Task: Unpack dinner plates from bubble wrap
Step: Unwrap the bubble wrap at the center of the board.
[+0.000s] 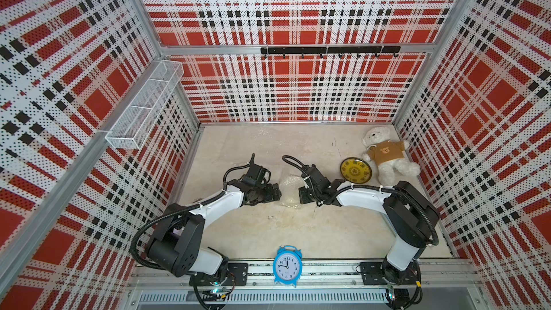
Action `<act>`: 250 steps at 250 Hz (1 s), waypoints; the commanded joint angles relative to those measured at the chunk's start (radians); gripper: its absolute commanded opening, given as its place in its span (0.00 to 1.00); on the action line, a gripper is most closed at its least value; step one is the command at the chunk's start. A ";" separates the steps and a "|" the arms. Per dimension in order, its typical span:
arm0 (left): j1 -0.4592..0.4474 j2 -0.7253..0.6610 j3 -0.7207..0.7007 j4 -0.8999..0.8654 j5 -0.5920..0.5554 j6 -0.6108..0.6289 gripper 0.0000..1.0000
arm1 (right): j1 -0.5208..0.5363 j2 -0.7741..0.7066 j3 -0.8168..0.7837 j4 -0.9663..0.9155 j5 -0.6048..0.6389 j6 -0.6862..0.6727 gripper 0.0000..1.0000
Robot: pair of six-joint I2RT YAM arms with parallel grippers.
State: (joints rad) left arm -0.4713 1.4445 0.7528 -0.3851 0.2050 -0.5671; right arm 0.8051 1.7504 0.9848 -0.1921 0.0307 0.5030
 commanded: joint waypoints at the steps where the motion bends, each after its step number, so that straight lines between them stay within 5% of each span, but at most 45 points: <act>1: -0.011 0.025 -0.005 -0.021 -0.013 -0.001 0.89 | -0.003 0.008 -0.002 0.053 -0.005 0.008 0.00; 108: -0.012 0.136 0.159 0.008 0.000 0.020 0.85 | -0.003 0.006 0.003 0.053 -0.020 0.010 0.00; 184: -0.032 0.201 0.124 0.021 0.007 0.026 0.68 | -0.003 0.013 0.018 0.054 -0.028 0.012 0.00; 250: -0.057 0.247 0.129 0.027 -0.027 0.032 0.66 | -0.003 0.006 0.017 0.077 -0.054 0.030 0.00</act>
State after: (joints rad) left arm -0.5110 1.6566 0.8818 -0.3595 0.2054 -0.5480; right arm 0.8051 1.7554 0.9852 -0.1741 -0.0006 0.5133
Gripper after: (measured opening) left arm 0.666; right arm 0.057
